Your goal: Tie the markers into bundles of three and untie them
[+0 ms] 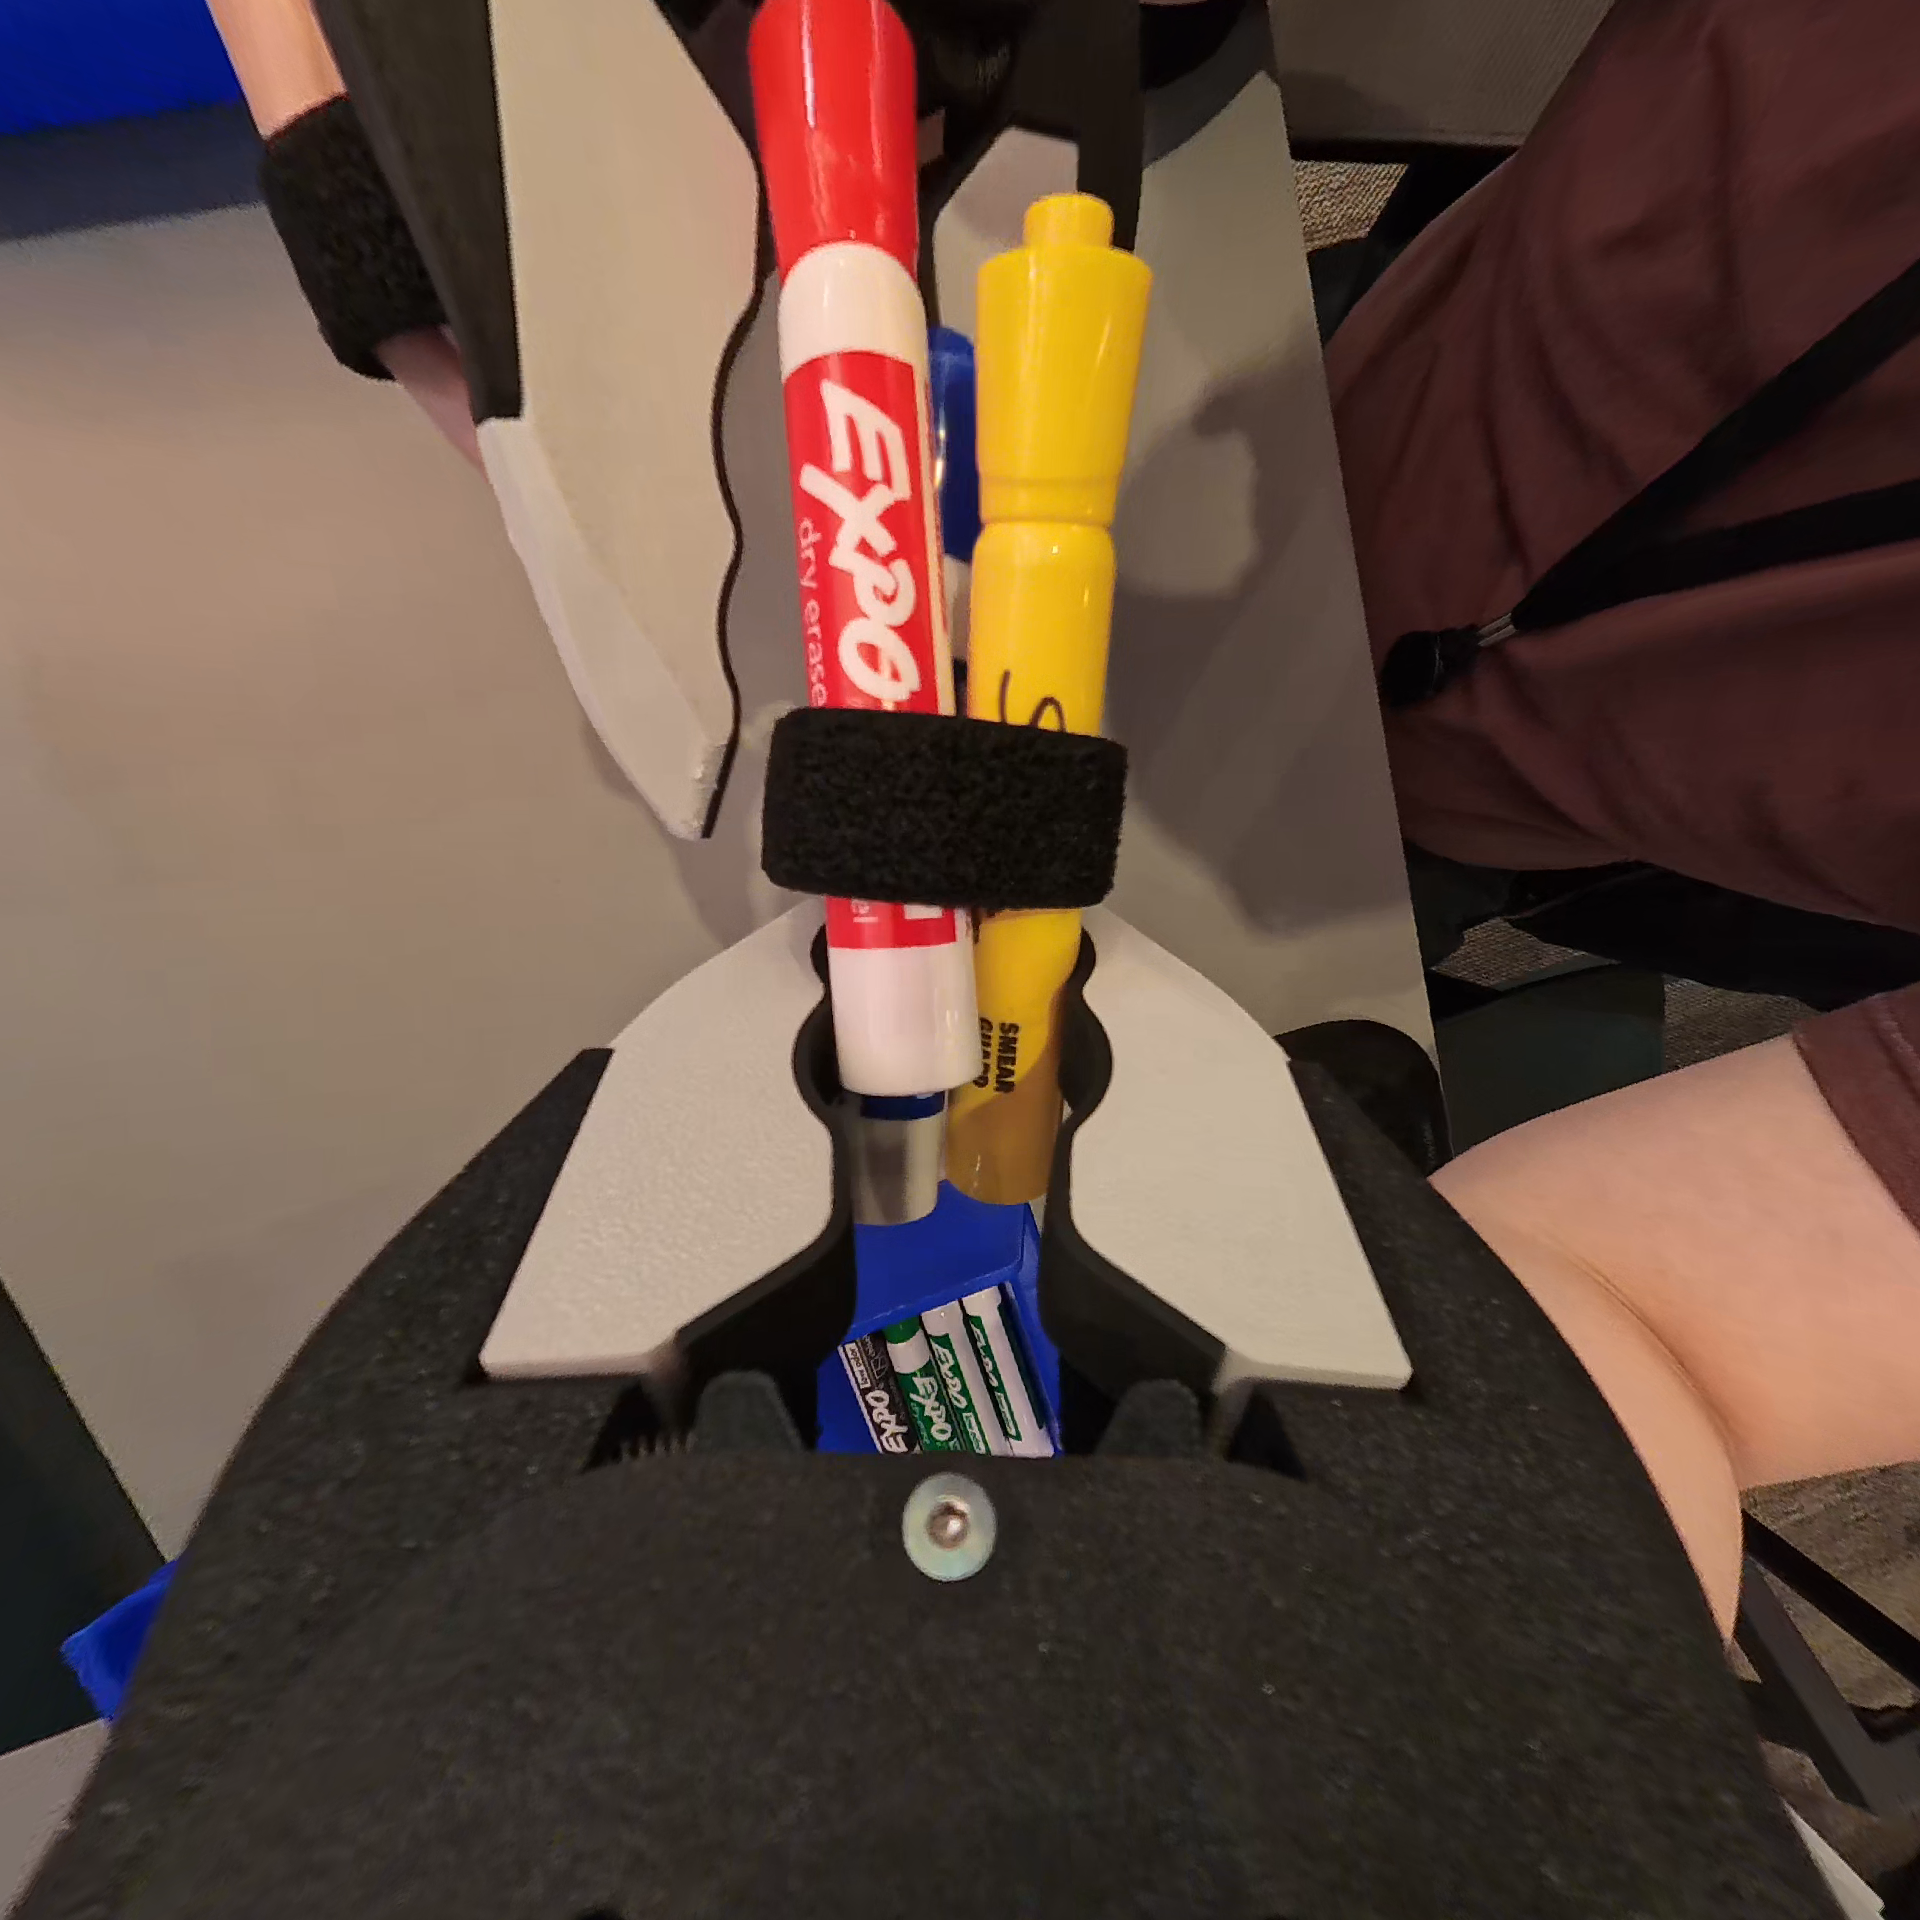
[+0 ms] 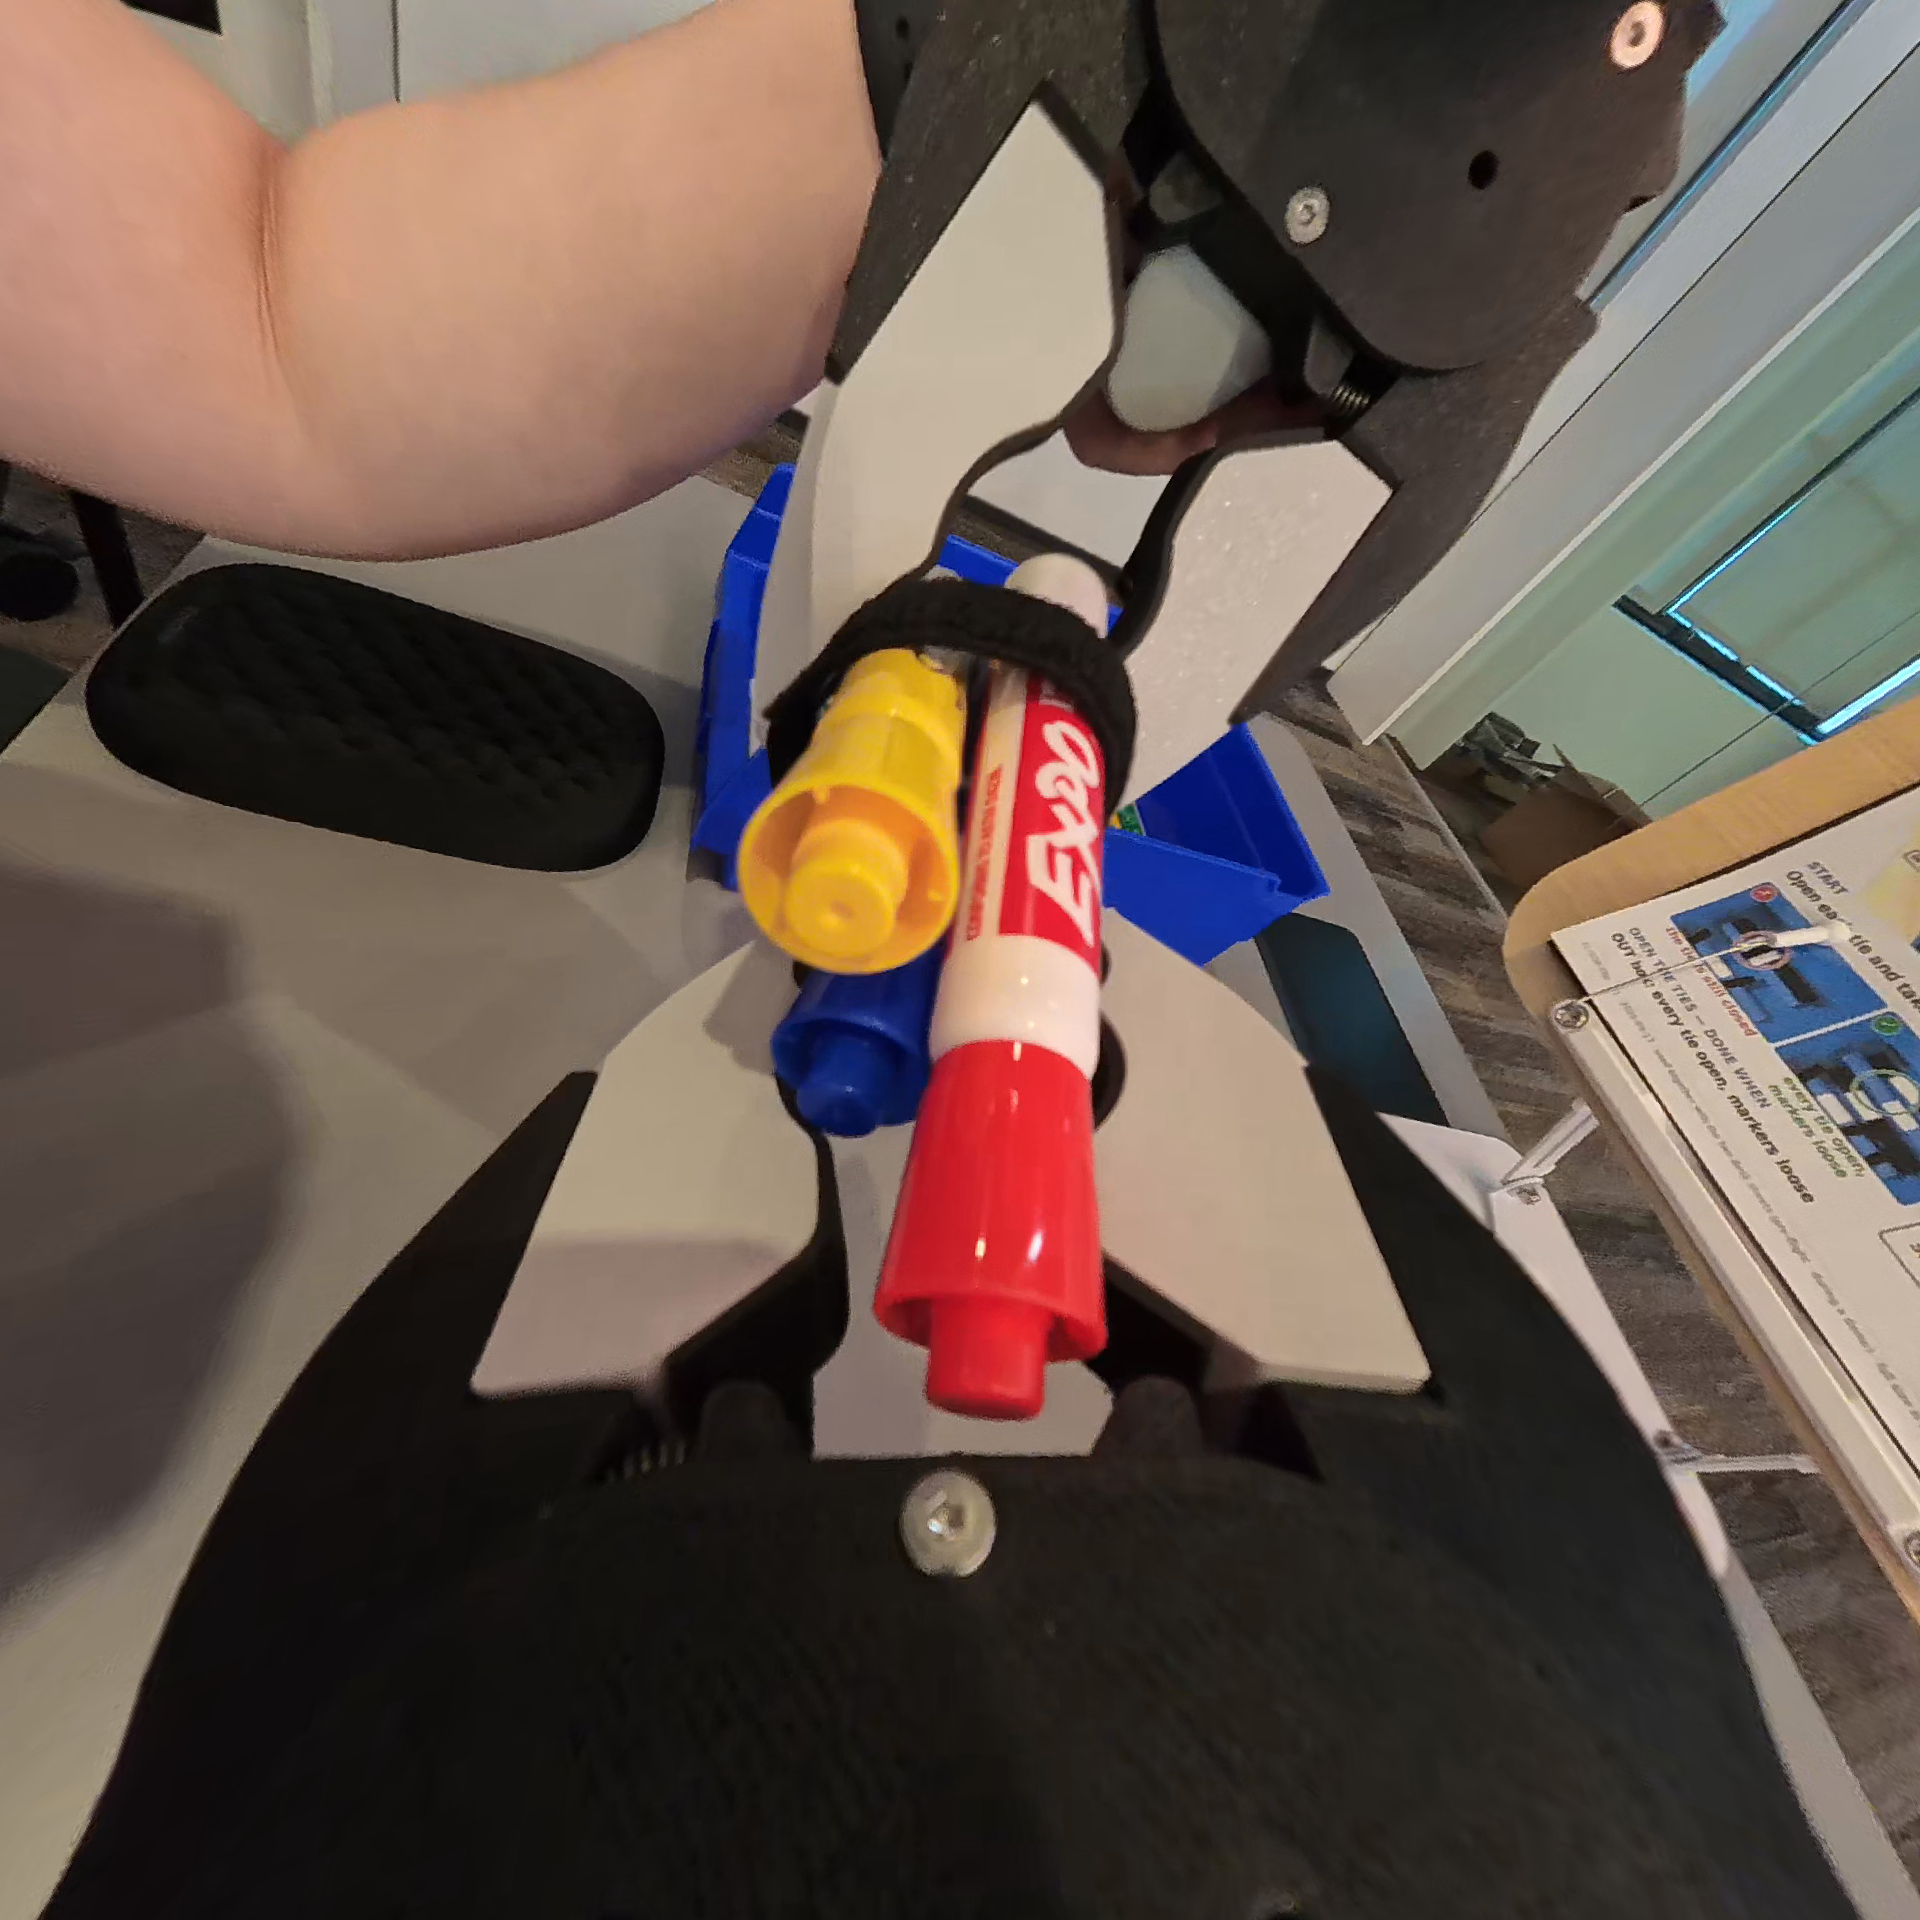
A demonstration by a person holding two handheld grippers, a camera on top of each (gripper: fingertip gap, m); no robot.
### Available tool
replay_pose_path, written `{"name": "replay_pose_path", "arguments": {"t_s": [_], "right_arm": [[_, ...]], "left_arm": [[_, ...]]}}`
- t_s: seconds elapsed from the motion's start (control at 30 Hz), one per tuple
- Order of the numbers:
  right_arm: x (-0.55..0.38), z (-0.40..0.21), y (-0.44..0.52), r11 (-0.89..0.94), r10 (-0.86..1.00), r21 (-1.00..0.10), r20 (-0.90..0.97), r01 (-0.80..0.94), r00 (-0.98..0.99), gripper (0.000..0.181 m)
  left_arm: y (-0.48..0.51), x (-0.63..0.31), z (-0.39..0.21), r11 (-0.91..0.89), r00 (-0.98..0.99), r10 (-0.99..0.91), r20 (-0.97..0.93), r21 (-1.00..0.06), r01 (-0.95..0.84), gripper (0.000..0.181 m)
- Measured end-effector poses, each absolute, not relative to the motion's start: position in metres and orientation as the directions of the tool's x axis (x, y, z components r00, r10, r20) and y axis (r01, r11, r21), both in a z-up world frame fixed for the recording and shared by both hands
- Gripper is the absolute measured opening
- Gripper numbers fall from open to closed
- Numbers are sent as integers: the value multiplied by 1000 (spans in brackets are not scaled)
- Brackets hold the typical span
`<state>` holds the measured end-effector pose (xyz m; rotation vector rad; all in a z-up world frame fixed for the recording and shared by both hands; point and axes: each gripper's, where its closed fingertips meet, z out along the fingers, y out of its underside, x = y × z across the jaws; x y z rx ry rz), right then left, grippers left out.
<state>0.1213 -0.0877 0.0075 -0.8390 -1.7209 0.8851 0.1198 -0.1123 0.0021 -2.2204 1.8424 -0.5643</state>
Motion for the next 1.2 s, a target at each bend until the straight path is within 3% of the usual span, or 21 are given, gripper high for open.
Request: {"name": "replay_pose_path", "arguments": {"t_s": [0.43, 1.2], "right_arm": [[113, 1, -92, 443, 872, -867, 357, 227, -336, 66], [118, 25, -99, 374, 885, -921, 318, 111, -341, 84]], "left_arm": [[-114, 114, -8, -222, 170, -970, 172, -351, -910, 39], [-120, 124, 0, -185, 131, -981, 143, -488, -853, 39]]}}
